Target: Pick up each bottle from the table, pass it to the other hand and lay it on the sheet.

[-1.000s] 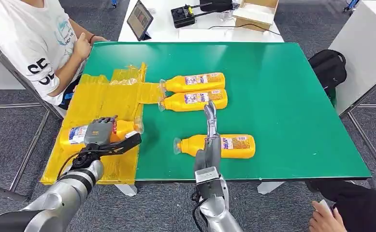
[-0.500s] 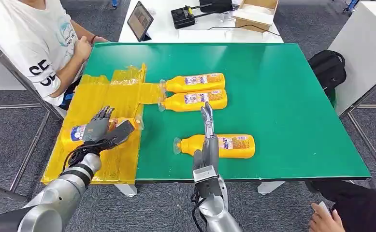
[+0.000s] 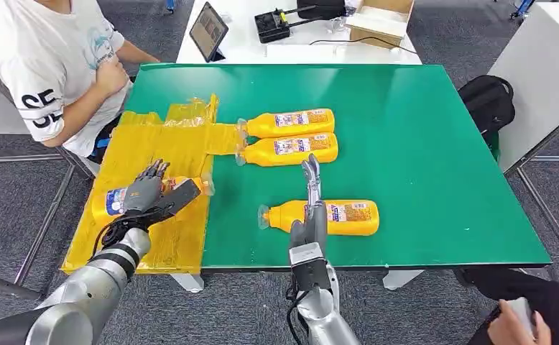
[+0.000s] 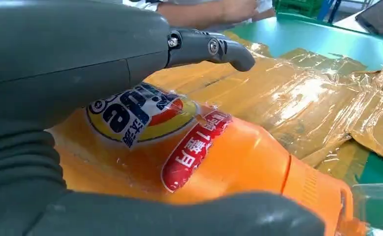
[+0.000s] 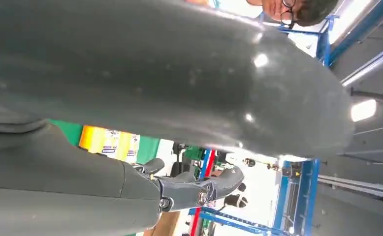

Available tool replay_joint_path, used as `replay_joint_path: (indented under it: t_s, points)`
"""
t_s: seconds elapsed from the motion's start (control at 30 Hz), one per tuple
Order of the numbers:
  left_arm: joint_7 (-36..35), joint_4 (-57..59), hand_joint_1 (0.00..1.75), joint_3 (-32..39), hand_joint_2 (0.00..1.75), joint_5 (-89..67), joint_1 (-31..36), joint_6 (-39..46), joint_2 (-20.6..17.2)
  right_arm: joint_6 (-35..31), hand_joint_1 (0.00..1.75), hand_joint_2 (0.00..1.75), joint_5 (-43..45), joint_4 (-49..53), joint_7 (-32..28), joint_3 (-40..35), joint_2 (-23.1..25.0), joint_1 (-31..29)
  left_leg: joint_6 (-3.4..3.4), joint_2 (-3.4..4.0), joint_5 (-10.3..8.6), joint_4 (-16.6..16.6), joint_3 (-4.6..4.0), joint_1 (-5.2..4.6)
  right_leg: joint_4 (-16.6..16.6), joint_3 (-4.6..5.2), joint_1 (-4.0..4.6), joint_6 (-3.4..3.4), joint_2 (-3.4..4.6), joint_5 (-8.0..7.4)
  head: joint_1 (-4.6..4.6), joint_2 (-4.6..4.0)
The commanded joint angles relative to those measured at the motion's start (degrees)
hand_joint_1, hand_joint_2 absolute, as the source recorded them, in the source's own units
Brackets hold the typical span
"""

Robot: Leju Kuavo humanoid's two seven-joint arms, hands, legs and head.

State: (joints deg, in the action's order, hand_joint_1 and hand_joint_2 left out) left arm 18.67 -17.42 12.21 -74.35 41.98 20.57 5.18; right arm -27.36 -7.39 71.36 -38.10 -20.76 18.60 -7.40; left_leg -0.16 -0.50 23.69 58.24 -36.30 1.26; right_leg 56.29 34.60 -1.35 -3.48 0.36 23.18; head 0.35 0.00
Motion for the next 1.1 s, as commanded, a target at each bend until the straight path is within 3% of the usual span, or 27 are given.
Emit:
replay_joint_path:
  t_s: [0.03,0.1,0.13,0.17,0.33,0.37,0.4,0.5,0.63,0.83,0.9,1.1]
  points:
    - [2.9,2.1,0.0,5.5,0.0,3.2,-0.3,-1.7,0.4,0.3,0.0,0.0,0.2,-5.2,-1.9,3.0,0.9,-2.6,0.08,0.12,0.06,-0.1,0.25,-0.02,-0.1,-0.21,0.02,0.15,0.05,0.03,0.0,0.0]
    - [18.1,-2.1,0.0,16.0,0.0,17.3,-0.5,3.4,4.1,-0.1,0.0,0.0,-3.6,-8.4,-1.9,2.6,0.3,-3.2,0.09,0.14,0.06,-0.1,0.29,-0.02,-0.1,-0.24,0.03,0.15,0.07,0.02,0.0,0.0]
    - [21.3,-3.2,0.0,17.0,1.75,21.1,-0.2,6.7,5.6,0.1,0.0,0.0,-5.8,-9.5,-1.9,2.7,0.0,-3.4,0.08,0.06,0.05,0.0,0.26,0.0,-0.1,-0.25,0.04,0.13,0.0,0.03,0.02,0.0]
    - [21.3,-17.3,0.0,5.6,1.75,38.2,-5.2,12.1,7.7,-1.4,0.0,0.0,-11.4,-12.6,-1.3,2.9,-0.9,-4.7,0.08,-0.01,0.03,-0.1,0.25,-0.01,-0.1,-0.26,0.03,0.11,-0.07,0.03,0.0,0.0]
    - [21.3,-16.5,0.0,4.3,1.75,39.4,-4.9,12.9,7.4,-0.9,0.0,0.0,-11.3,-13.1,-1.4,3.8,-1.2,-5.3,0.1,0.11,0.09,0.0,0.26,0.0,-0.1,-0.21,0.05,0.13,0.01,0.03,0.0,0.0]
    - [21.3,-20.5,0.0,-1.1,1.75,46.0,-6.6,15.5,6.7,-1.5,0.0,0.0,-15.0,-14.1,-0.1,3.7,-1.6,-5.8,0.06,-0.03,0.03,-0.1,0.17,-0.01,-0.1,-0.16,0.03,0.1,-0.11,0.03,0.04,0.0]
    - [21.3,-26.1,0.0,-7.2,1.75,51.4,-9.0,19.3,5.6,-2.0,0.0,1.75,-18.8,-15.7,2.5,3.3,-2.7,-7.3,0.05,-0.07,0.02,0.0,0.12,-0.01,-0.1,-0.13,0.02,0.1,-0.09,0.03,0.02,0.0]
    - [21.3,-43.9,0.0,-9.2,1.75,54.2,-16.5,19.4,7.6,-1.8,0.0,1.75,-27.1,-20.2,10.5,3.2,-7.2,-12.3,0.06,0.13,0.05,0.0,0.05,0.02,-0.1,-0.04,0.05,0.08,0.14,-0.04,0.02,0.0]
    - [21.3,-54.8,0.0,-15.0,1.75,65.8,-24.1,17.5,7.8,1.0,0.0,1.75,-34.9,-23.7,17.9,4.5,-11.6,-16.7,0.13,0.15,0.08,0.0,0.17,-0.02,-0.1,-0.13,0.02,0.1,0.02,0.03,0.02,0.0]
    - [21.3,-54.8,0.0,-15.0,1.75,65.8,-24.1,17.5,7.8,1.0,0.0,1.75,-34.9,-23.7,17.9,4.5,-11.6,-16.7,0.09,0.02,0.12,0.0,0.06,-0.02,-0.1,-0.09,0.03,0.15,-0.03,0.08,0.02,0.0]
    - [21.3,-57.9,0.0,-16.1,1.75,68.1,-26.8,14.9,8.2,2.8,0.0,1.75,-39.0,-23.6,22.1,4.5,-13.1,-16.6,0.07,0.07,0.13,0.0,0.09,-0.02,-0.1,-0.08,0.04,0.17,0.02,0.08,0.0,0.0]
    - [21.3,-59.7,0.0,-20.6,1.75,66.4,-31.4,15.0,8.7,10.9,0.0,1.75,-41.8,-26.5,24.4,7.3,-16.1,-17.9,0.1,-0.03,0.08,0.0,-0.02,-0.04,-0.1,0.02,0.0,0.06,-0.06,0.05,0.02,0.0]
